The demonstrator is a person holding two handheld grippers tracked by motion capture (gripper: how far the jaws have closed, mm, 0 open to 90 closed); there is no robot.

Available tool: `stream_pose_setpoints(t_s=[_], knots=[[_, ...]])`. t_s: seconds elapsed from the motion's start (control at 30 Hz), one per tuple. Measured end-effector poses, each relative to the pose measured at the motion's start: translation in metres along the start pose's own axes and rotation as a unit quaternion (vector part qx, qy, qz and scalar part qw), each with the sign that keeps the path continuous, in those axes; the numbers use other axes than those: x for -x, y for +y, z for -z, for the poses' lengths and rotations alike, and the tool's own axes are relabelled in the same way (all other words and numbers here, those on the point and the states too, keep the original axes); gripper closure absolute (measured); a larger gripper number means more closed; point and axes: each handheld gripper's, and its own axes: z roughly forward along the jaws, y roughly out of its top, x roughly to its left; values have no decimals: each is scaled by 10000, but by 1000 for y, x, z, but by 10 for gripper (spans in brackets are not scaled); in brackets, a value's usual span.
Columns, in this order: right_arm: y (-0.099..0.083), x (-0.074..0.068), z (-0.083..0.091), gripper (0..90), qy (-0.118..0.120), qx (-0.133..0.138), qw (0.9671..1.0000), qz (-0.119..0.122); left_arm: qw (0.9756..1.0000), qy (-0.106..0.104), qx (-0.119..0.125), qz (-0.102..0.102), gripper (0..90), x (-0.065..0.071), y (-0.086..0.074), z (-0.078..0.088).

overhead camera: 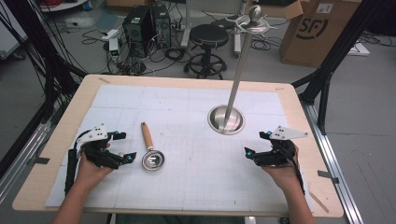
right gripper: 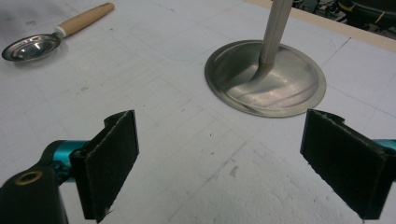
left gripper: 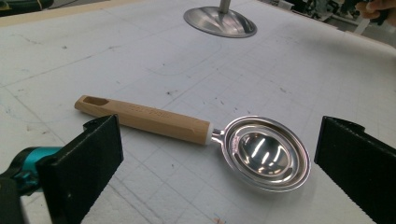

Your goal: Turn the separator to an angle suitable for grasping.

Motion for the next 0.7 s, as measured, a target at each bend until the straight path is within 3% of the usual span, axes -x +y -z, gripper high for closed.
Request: stream_pose_setpoints(t_s=[0.2, 0.47, 0.6, 0.7], knots=[[-1, 1, -4, 102, 9, -98, 9999, 32, 9999, -33, -113, -58, 17, 3, -1, -3], [-1, -1, -2, 102, -28, -97, 9999, 38, 10000, -37, -30, 33, 19, 0, -1, -1], [-4, -2, -3, 102, -29, -166, 9998, 73, 9998, -190, 27, 9, 163, 0, 0, 0], [-5, -2, -3, 102, 0, -201, 9998, 59, 9997, -228, 56, 59, 197, 1, 0, -1]])
